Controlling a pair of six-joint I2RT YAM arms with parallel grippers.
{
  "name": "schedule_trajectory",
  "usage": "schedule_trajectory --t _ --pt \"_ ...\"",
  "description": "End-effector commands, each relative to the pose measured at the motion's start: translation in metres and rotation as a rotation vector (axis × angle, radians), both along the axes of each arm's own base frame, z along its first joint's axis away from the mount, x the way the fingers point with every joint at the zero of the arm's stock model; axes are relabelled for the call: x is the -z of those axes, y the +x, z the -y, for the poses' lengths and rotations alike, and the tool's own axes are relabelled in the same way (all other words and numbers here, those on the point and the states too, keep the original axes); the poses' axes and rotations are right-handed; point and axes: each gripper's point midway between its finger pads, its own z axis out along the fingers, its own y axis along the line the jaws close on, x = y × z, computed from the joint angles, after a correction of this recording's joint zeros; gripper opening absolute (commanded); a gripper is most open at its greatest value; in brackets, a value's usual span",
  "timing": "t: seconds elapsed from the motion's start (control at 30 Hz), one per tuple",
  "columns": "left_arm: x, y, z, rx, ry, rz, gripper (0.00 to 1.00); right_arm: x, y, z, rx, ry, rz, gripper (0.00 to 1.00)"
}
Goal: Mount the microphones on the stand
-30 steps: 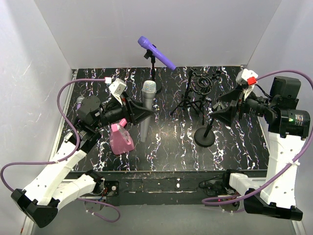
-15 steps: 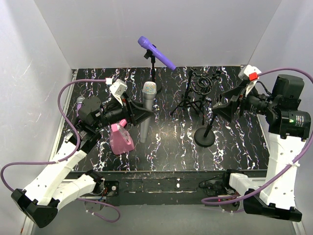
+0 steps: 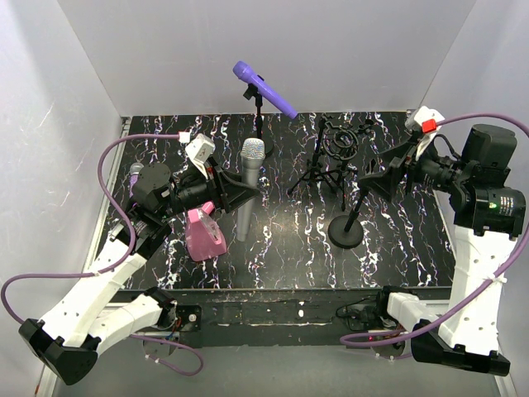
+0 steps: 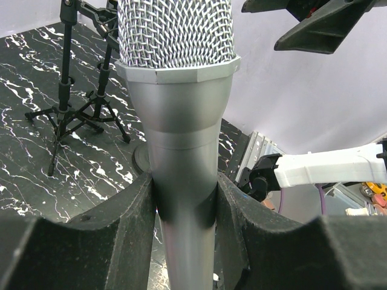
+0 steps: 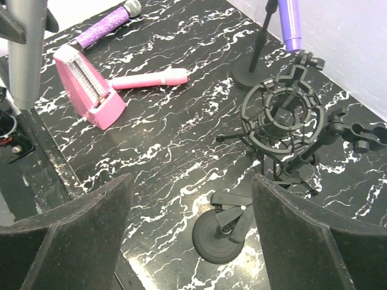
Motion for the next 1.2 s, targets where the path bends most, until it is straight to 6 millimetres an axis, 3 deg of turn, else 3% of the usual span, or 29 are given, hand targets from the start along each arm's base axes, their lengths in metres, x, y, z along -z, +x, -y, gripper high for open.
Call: schedule_trajectory --t 0.0,0.53,0.7,0.83,1.0,1.17 --pt "-0.007 -0.008 -0.002 0.018 -0.01 0.04 0.0 -0.006 0.01 0.009 0.062 -0.026 0.051 0.86" --pt "-0.006 -0.009 -0.003 0.016 -0.008 0.043 0.0 -0.008 0.02 0.015 0.127 -0.01 0.032 0.9" --pt "-0.005 -0.008 -0.002 0.018 -0.005 0.037 0.0 -0.013 0.044 0.04 0.333 0.006 0.018 0.98" --pt "-0.004 -0.006 -0.001 0.016 -0.003 0.039 0.0 -0.017 0.061 0.06 0.477 0.006 0.016 0.98" --pt "-0.005 -0.005 0.0 0.018 -0.005 0.043 0.0 -0.017 0.079 0.071 0.542 0.007 -0.011 0.95" --pt "-0.005 -0.006 -0.001 0.016 -0.006 0.045 0.0 0.003 0.093 0.059 0.45 -0.003 -0.132 0.89"
